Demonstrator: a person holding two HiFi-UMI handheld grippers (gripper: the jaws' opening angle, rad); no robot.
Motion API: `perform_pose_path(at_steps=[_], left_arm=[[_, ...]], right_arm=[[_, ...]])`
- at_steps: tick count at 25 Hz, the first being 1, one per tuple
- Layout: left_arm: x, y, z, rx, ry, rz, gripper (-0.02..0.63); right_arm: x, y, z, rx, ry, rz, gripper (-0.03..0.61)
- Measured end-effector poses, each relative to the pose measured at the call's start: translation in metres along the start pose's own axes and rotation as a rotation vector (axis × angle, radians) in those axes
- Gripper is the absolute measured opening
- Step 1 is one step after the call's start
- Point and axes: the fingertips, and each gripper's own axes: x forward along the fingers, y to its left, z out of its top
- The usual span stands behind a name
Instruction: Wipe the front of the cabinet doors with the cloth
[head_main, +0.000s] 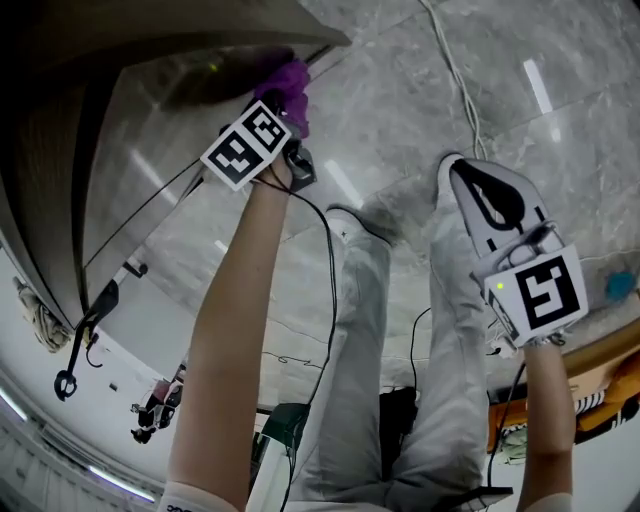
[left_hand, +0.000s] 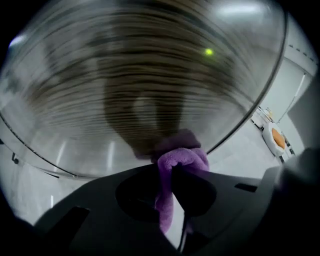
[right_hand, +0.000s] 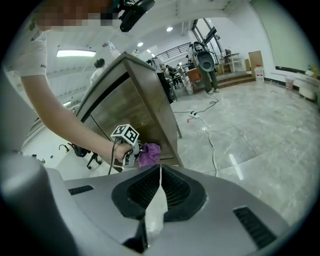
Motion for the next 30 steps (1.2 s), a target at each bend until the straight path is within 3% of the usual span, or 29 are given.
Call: perform_pose_path(at_steps=[9, 14, 19, 24, 30], left_arm=[[-0.035, 0.129, -0.019, -0.004, 0.014, 0.105, 0.060], [-0.051, 0.181, -0.023, -0.032, 0.006, 0.133, 0.060], [-0.073, 0.224, -0.028, -0.087, -0.002, 0.217, 0.060], [-0.090, 0.210, -0.045, -0.010, 0.048, 0.194, 0.060], [-0.073, 0.124, -0.067, 0.029, 0.095, 0.112, 0.060]], right_arm=[[0.036, 0.077, -0.017, 0.015, -0.014, 0.024, 0.029], [0.053, 0.112, -0.031, 0.031, -0.009, 0.052, 0.029], [0.054, 0.125, -0.032, 0.018, 0.011, 0.078, 0.029], [0.041, 0.118, -0.013, 0.004, -0.001, 0.085, 0.029], [0.020, 0.073, 0.009, -0.013, -0.011, 0.075, 0.029]])
